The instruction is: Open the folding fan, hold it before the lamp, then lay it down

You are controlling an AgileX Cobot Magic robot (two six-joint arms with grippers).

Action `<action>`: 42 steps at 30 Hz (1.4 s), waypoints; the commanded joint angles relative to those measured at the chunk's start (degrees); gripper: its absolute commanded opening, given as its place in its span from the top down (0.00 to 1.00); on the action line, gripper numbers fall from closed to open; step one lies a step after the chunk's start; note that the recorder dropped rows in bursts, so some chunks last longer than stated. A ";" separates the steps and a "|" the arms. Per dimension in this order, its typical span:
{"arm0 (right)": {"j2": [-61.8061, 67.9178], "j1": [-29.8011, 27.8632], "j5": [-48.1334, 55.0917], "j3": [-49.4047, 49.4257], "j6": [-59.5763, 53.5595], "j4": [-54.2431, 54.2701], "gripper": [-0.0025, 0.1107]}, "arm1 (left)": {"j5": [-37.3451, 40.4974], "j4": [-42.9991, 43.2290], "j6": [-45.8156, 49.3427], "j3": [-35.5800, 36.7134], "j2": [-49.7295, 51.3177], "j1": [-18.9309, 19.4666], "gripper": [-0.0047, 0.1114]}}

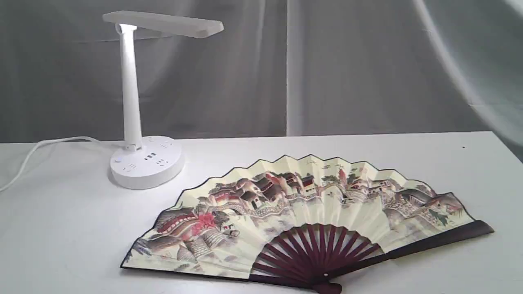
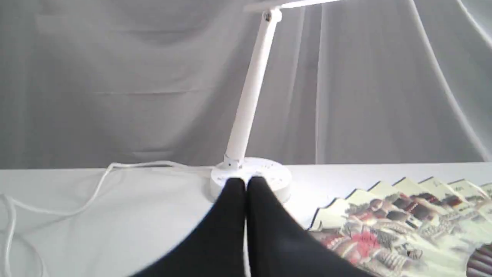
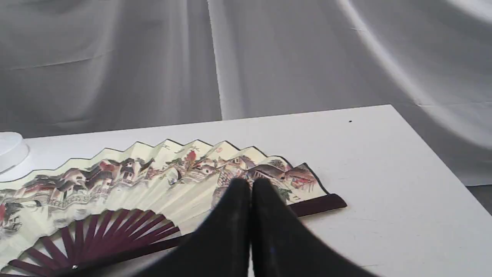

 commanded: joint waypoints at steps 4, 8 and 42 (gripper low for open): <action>-0.32 0.02 -0.44 0.23 -0.44 -0.64 0.98 | 8.89 -0.56 0.23 0.28 -0.18 -0.24 0.96; -0.32 0.02 0.85 0.23 -0.44 -0.64 0.98 | 9.37 -1.09 0.07 0.28 -0.18 -0.24 0.96; -0.32 0.02 7.76 0.23 -0.22 2.43 0.98 | 9.66 -3.21 -3.03 0.28 -0.18 -0.24 0.96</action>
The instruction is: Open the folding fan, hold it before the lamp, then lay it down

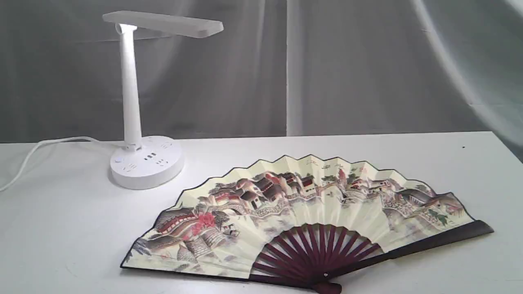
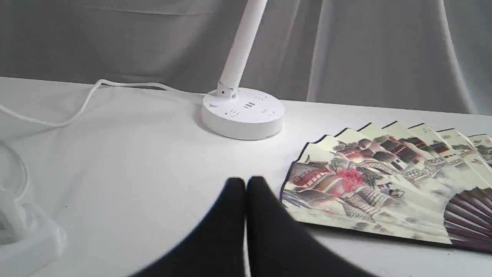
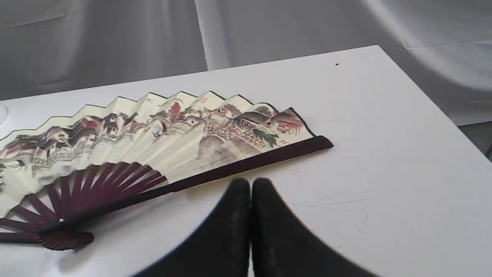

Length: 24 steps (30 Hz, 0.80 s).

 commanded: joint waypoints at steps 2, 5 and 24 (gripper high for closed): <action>-0.32 0.02 0.19 0.23 -0.22 0.24 0.98 | -0.06 -0.03 -0.57 0.28 -0.18 -0.24 0.96; -0.32 0.02 0.19 0.23 -0.02 0.22 0.98 | -0.06 -0.03 -0.57 0.28 -0.18 -0.24 0.96; -0.32 0.02 0.19 0.23 -0.02 0.22 0.98 | -0.06 0.63 -0.03 0.28 -0.18 -0.24 0.96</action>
